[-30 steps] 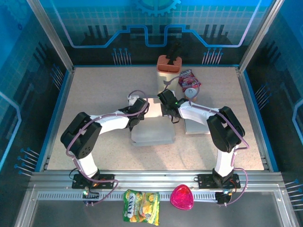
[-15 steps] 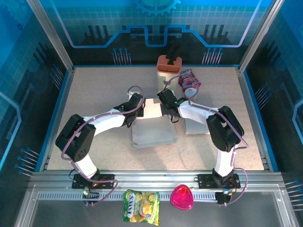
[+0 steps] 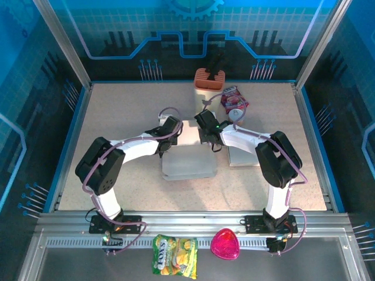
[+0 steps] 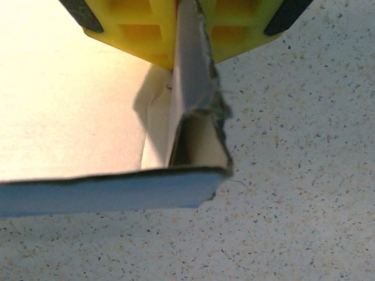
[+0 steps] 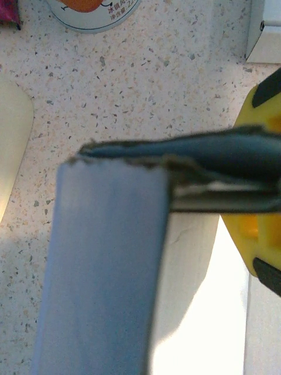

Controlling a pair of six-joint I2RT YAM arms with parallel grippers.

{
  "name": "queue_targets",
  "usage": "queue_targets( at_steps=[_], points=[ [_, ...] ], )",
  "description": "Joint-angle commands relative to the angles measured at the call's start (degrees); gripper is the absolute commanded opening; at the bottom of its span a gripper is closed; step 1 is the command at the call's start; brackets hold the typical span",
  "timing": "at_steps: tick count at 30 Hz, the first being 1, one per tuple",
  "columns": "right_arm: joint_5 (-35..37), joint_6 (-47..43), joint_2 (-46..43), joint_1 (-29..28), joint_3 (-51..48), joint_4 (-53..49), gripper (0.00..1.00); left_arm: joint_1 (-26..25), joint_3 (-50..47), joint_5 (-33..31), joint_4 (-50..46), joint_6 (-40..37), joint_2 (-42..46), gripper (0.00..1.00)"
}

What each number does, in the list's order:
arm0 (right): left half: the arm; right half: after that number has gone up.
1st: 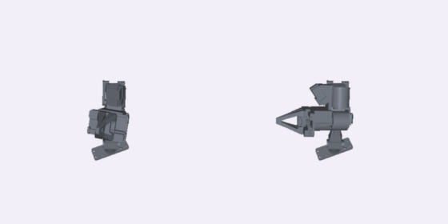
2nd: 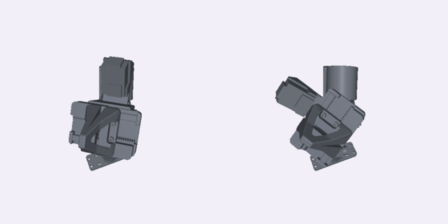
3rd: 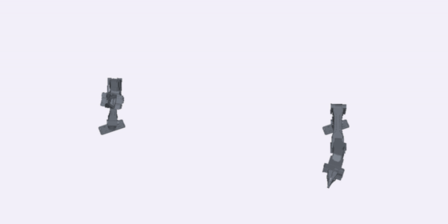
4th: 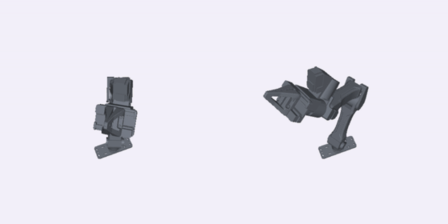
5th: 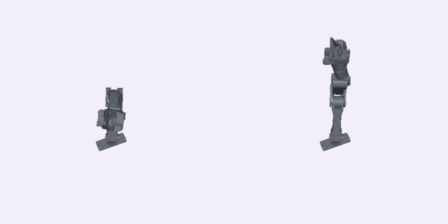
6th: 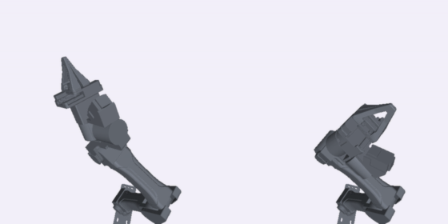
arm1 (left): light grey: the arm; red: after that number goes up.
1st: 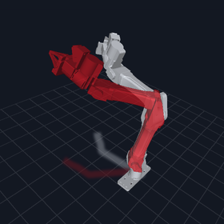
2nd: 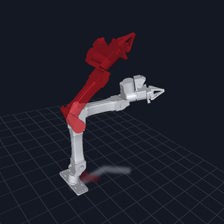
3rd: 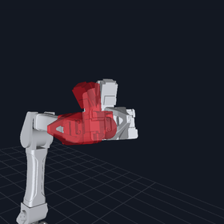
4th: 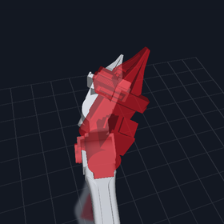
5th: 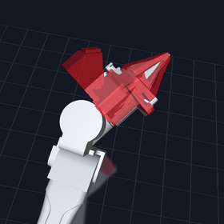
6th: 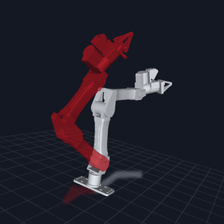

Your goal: Fold the paper box

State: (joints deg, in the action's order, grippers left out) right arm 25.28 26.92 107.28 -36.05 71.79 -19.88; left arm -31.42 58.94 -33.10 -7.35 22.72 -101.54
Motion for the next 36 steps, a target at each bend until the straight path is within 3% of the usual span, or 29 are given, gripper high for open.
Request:
queue_targets(
  at_steps=[1,8,10,12,19,23,27,32,36],
  points=[
    [-0.5,-0.5,1.3,-0.6,0.6,-2.2,0.0,0.3,1.4,-4.3,-5.6,1.5,-2.5,0.09],
    [-0.7,-0.1,1.9,-0.9,1.1,-2.3,0.0,0.1,4.4,-6.9,-11.6,4.9,-5.0,0.09],
    [-0.7,-0.1,2.0,-1.1,1.3,-2.3,0.0,0.1,5.1,-7.0,-12.6,5.6,-5.7,0.05],
    [-0.7,-0.1,1.9,-1.0,1.4,-2.4,0.0,0.1,5.3,-6.6,-12.7,5.8,-6.0,0.0],
    [-0.3,0.1,2.0,-1.1,1.5,-2.8,0.0,-1.0,5.0,-5.2,-10.8,4.1,-4.9,0.0],
    [1.1,2.0,2.7,-1.0,2.2,-4.2,0.0,-2.2,4.6,-3.3,-10.5,4.3,-1.9,0.27],
    [2.6,5.3,4.6,-0.7,4.8,-8.7,0.0,-2.4,4.4,0.1,-12.8,7.1,2.9,0.48],
    [1.9,9.2,7.0,-0.2,8.4,-14.9,0.0,-2.1,4.2,7.1,-15.6,10.7,8.0,0.61],
    [0.7,12.3,7.6,-0.1,9.9,-19.0,0.0,-1.7,3.2,11.5,-16.5,12.3,11.9,0.62]
  ],
)
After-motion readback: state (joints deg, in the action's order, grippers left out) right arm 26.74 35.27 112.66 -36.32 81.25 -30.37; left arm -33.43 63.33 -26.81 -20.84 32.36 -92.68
